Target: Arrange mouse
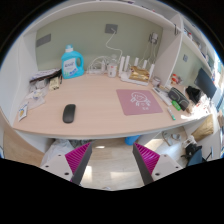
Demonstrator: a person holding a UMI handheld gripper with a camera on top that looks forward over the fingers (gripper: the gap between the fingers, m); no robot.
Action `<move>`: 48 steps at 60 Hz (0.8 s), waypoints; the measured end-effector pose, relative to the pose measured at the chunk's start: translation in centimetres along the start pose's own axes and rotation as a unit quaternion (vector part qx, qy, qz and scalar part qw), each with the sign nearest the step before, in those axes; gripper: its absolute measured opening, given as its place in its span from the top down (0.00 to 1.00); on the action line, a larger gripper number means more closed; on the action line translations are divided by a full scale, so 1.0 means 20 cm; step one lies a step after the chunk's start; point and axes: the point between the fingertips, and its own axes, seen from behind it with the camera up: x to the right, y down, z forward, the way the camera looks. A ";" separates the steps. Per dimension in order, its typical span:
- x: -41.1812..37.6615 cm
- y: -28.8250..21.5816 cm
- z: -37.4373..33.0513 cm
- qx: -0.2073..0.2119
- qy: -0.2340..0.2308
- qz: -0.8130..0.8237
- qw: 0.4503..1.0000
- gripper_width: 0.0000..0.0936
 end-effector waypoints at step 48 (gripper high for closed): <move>-1.04 -0.47 1.01 0.104 -0.068 -0.004 0.992 0.51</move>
